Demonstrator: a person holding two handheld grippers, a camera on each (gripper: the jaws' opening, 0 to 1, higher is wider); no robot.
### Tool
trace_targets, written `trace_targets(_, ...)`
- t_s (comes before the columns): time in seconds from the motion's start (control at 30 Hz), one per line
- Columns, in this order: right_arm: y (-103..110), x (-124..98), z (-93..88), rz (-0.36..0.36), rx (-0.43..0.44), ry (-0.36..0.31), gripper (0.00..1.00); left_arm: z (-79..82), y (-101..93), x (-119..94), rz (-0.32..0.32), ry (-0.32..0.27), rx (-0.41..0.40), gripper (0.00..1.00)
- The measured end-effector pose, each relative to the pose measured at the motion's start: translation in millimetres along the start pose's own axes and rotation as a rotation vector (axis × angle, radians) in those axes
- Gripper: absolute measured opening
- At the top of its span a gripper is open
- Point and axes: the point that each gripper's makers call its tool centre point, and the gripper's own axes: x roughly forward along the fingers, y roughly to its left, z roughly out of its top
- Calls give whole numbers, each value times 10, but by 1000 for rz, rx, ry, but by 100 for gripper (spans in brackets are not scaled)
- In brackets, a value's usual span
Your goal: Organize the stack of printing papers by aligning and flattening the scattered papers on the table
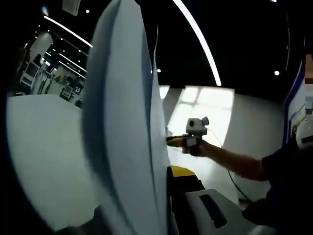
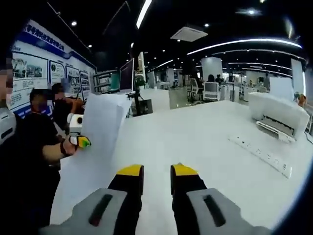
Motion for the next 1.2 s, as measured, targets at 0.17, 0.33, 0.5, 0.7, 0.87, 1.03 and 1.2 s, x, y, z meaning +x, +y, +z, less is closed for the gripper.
trace_targets(0.17,131,-6,43,50,70,-71,26,137,25,-47,-2,-67,-20,6)
trace_targets(0.33,330,-25,44,106,111,-137,31,246,42,-109,-3,-130,-59,6)
trace_targets(0.5,589,-42,43,171,144,-194,38,300,-16,-111,-10,-160,-35,6)
trace_targets(0.7,819,-96,89,220,165,-266,44,389,-20,-150,-18,-181,-40,6)
trace_targets(0.87,893,-77,49,234,186,-281,47,493,-76,-182,-57,-202,-42,6)
trace_targets(1.03,1009,-63,47,267,216,-308,50,672,-255,-182,-112,-246,-1,6)
trace_targets(1.2,1172,-103,164,334,246,-377,58,929,-466,-178,-173,-308,16,6)
